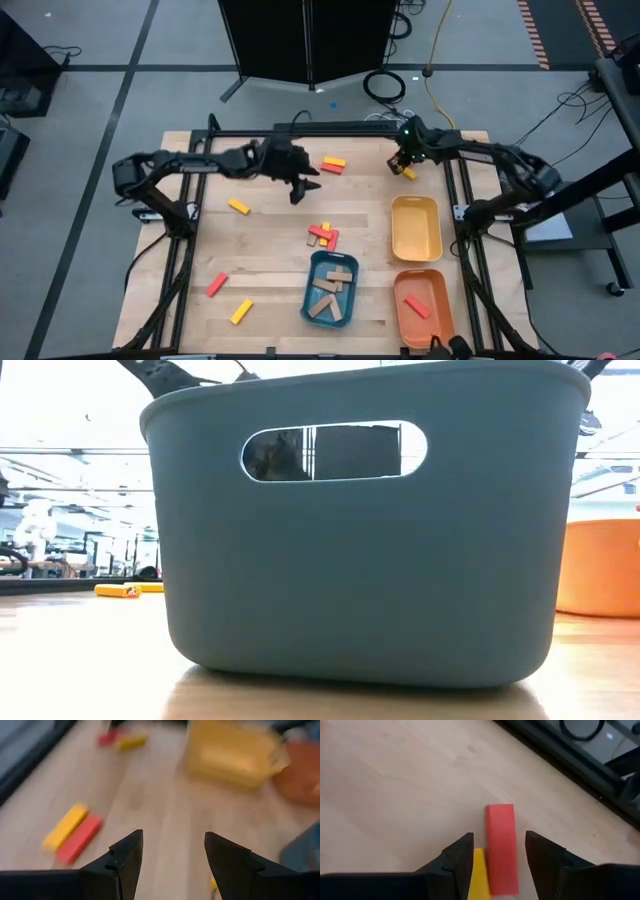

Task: Sort blocks
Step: Put the orange block into the orange bin

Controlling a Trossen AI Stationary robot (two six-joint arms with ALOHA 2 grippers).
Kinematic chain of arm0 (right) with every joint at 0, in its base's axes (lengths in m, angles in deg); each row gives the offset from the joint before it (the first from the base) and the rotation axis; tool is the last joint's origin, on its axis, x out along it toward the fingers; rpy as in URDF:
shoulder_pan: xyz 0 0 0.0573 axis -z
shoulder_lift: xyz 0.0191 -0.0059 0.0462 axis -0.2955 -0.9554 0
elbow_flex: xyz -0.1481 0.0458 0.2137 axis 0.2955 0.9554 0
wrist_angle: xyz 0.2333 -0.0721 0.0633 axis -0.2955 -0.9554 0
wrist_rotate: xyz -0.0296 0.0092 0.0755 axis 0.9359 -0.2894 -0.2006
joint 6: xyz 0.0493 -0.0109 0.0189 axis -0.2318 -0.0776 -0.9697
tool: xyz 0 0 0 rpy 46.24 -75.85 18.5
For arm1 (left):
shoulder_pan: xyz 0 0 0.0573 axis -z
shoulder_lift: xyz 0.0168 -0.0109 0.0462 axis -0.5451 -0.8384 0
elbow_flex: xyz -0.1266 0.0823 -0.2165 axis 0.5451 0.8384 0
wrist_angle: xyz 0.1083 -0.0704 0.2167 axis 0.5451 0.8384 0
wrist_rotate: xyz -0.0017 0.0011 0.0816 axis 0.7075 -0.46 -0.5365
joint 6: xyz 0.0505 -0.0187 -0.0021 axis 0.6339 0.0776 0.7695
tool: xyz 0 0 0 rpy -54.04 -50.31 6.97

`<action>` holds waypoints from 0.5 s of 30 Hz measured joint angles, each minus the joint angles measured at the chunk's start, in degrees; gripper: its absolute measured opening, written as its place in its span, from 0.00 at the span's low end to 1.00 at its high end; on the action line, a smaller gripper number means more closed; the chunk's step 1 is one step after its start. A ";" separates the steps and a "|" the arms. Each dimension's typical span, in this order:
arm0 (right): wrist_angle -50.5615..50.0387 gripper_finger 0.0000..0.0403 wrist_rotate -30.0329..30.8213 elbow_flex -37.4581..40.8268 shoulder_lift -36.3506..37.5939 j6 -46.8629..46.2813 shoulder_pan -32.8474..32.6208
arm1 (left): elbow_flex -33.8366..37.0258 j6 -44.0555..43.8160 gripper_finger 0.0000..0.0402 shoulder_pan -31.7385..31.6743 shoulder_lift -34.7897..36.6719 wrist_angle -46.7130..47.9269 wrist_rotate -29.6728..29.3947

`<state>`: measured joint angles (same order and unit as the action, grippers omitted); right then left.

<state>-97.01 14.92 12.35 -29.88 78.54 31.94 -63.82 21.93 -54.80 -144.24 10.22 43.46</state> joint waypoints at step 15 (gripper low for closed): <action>-6.19 0.36 1.79 -7.02 -7.07 3.19 0.66 | 5.21 6.00 0.52 5.51 -0.24 -25.22 -0.17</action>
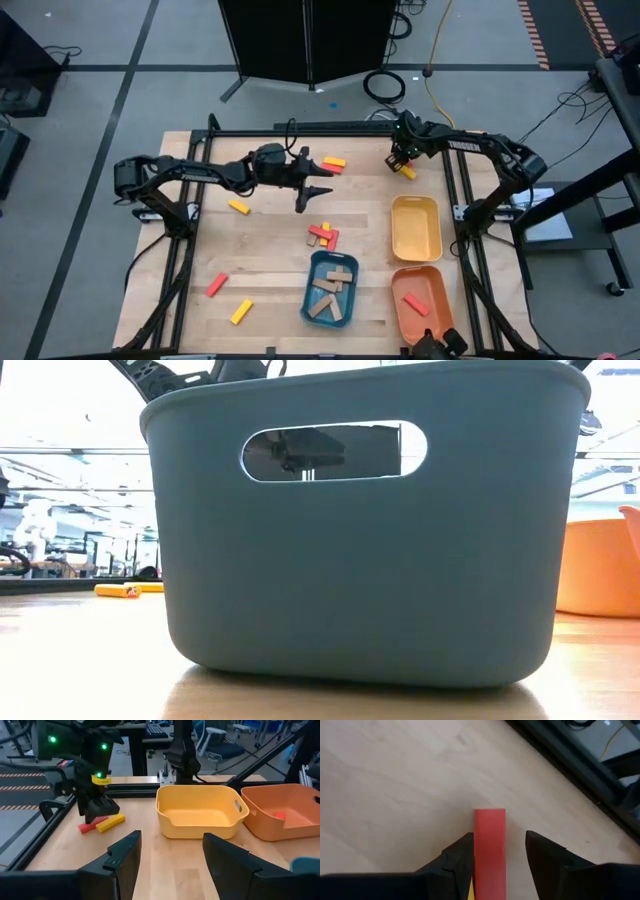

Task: Sort blocks
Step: Put the orange block into the orange bin

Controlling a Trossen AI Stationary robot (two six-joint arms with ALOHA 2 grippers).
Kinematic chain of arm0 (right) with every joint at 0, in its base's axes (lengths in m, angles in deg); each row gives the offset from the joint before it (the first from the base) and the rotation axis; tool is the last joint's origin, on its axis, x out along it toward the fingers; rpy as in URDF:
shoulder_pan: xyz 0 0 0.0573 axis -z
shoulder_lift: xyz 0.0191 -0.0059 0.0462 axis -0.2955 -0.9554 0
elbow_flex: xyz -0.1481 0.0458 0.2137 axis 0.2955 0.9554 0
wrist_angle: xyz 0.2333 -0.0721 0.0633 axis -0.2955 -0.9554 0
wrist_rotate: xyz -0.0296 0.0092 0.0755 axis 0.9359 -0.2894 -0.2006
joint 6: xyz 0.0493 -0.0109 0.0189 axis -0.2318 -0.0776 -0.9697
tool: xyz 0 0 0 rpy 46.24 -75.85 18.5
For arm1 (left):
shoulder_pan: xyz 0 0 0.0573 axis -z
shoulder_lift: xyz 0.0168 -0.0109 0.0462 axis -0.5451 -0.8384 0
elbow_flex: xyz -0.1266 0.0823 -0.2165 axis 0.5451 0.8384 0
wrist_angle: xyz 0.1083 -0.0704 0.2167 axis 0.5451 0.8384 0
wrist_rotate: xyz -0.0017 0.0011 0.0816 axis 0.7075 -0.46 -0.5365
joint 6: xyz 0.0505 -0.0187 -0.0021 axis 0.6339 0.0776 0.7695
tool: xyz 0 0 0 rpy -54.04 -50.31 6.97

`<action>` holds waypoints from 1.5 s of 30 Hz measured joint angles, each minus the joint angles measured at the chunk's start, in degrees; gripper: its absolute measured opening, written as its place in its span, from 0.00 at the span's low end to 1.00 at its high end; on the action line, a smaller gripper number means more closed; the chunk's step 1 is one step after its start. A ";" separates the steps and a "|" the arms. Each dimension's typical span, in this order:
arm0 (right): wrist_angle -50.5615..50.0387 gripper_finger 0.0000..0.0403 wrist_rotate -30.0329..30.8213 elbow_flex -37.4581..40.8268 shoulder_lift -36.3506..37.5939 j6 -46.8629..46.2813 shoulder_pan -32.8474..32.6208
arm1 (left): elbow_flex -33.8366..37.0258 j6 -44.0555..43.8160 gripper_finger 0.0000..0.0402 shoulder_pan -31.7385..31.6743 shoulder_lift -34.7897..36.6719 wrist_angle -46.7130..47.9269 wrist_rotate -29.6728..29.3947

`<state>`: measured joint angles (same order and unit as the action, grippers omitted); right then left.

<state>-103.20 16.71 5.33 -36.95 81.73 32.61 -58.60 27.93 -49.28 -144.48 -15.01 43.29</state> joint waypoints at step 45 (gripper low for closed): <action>-14.88 0.66 -3.00 -8.80 -0.15 -1.52 1.37 | 0.00 2.68 0.52 0.17 0.00 -2.53 0.90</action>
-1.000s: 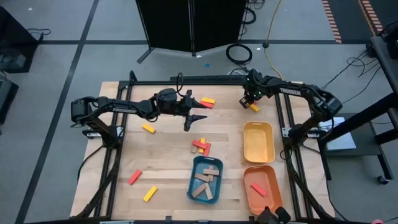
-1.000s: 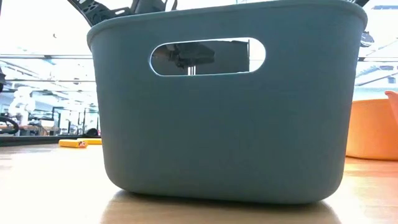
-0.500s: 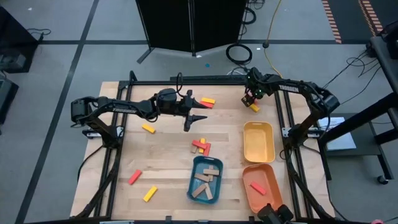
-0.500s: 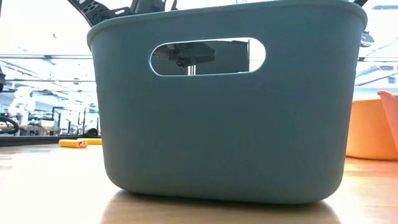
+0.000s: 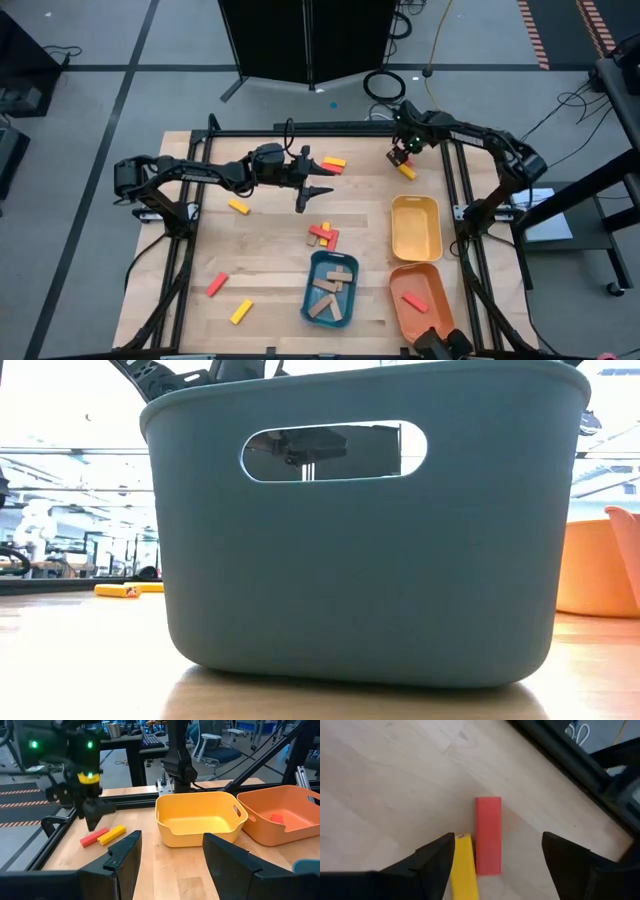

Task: Sort blocks
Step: Put the orange block into the orange bin

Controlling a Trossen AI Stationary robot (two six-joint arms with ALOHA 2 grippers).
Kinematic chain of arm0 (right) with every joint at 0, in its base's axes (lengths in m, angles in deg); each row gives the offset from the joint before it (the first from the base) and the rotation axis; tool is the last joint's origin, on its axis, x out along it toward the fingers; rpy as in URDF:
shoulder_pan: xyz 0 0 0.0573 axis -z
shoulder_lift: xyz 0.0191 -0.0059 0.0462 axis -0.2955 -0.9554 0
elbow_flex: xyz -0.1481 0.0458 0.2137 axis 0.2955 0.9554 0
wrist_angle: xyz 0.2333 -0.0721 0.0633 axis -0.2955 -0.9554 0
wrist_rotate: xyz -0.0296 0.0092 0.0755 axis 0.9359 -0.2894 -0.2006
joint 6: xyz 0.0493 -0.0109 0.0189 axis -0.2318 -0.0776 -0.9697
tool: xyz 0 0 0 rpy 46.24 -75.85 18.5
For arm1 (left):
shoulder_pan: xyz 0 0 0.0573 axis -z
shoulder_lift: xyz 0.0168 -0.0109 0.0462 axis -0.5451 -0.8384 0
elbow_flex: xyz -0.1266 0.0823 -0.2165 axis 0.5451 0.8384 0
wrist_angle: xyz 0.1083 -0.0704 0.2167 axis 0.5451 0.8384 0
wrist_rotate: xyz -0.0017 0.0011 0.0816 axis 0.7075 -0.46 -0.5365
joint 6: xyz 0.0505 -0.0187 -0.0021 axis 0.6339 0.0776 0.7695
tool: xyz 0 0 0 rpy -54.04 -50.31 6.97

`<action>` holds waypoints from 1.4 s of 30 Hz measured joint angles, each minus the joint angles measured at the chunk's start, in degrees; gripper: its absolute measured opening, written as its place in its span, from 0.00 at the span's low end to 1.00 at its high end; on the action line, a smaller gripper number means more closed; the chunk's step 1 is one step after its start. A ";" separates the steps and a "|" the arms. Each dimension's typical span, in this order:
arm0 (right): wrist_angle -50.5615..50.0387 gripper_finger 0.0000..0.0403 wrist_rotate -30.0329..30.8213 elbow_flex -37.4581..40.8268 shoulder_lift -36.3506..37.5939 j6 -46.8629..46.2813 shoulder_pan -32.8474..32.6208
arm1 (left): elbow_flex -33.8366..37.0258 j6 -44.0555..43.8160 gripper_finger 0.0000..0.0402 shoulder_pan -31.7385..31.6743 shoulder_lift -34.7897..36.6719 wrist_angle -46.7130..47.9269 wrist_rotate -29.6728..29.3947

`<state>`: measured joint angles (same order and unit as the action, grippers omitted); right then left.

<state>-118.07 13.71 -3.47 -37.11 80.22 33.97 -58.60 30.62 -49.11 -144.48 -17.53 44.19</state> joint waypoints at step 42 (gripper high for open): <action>29.26 0.61 1.01 22.11 4.18 -10.48 -2.14 | -0.04 0.39 0.52 0.80 0.00 -1.65 2.47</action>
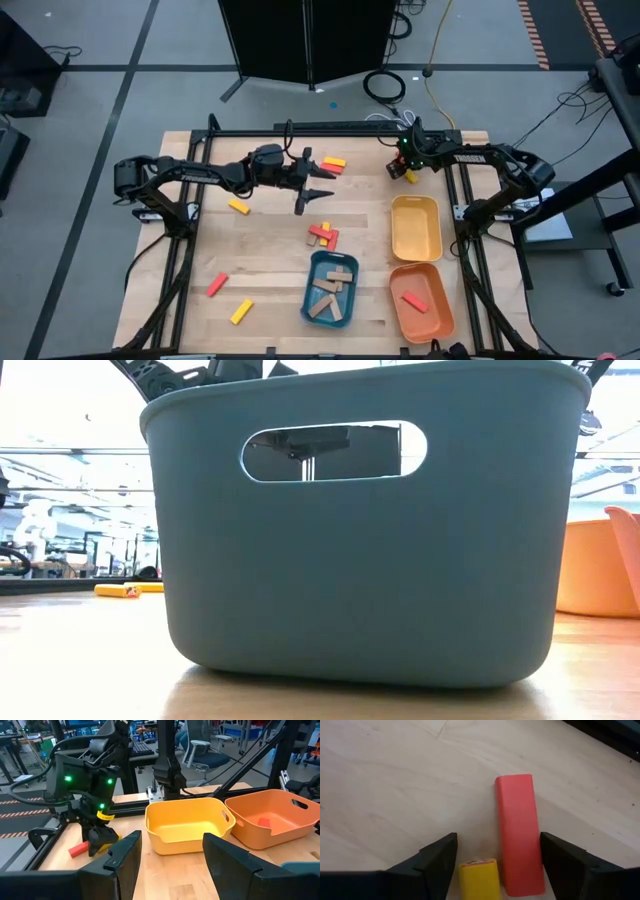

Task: Sort blocks
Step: Put the orange block into the orange bin

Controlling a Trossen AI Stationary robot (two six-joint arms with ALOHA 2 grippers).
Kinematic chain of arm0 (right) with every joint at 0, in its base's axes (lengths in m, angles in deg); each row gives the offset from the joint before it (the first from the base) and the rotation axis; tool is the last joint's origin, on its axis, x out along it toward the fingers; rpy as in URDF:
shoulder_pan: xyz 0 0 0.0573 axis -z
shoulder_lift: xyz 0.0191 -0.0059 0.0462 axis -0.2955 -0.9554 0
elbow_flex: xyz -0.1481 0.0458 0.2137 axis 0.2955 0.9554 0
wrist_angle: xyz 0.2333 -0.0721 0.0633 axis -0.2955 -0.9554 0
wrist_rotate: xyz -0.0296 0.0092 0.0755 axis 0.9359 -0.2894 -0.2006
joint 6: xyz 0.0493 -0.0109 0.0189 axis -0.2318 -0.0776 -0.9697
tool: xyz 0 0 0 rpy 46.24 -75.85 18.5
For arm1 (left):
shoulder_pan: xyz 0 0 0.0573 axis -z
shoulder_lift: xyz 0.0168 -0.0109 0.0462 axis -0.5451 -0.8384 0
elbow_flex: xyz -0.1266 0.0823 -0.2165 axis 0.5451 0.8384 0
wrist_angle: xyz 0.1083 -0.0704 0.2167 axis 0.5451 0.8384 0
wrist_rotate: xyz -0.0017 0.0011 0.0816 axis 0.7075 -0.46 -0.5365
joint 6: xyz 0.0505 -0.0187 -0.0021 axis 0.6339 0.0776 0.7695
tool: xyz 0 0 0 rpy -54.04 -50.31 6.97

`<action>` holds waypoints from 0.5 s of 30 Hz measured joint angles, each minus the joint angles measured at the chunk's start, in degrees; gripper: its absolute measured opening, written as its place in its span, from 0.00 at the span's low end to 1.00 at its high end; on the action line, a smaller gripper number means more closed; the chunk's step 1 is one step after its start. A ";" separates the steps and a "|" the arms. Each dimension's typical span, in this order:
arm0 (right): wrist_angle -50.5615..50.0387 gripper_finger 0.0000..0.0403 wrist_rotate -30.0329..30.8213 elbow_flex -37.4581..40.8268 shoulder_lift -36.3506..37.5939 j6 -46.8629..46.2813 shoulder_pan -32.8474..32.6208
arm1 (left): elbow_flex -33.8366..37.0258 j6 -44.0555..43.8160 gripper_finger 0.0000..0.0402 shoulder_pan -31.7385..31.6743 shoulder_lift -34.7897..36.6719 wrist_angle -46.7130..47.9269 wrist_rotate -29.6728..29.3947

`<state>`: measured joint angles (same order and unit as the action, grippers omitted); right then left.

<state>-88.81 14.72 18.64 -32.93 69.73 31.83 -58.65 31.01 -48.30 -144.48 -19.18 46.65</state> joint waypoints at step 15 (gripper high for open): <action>-0.89 0.03 -0.51 -0.13 0.27 4.41 0.00 | 0.00 -3.13 0.52 0.69 0.00 -1.52 -0.04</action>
<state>-89.71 14.21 18.51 -32.66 74.14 31.83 -58.65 27.88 -47.62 -144.48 -20.70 46.61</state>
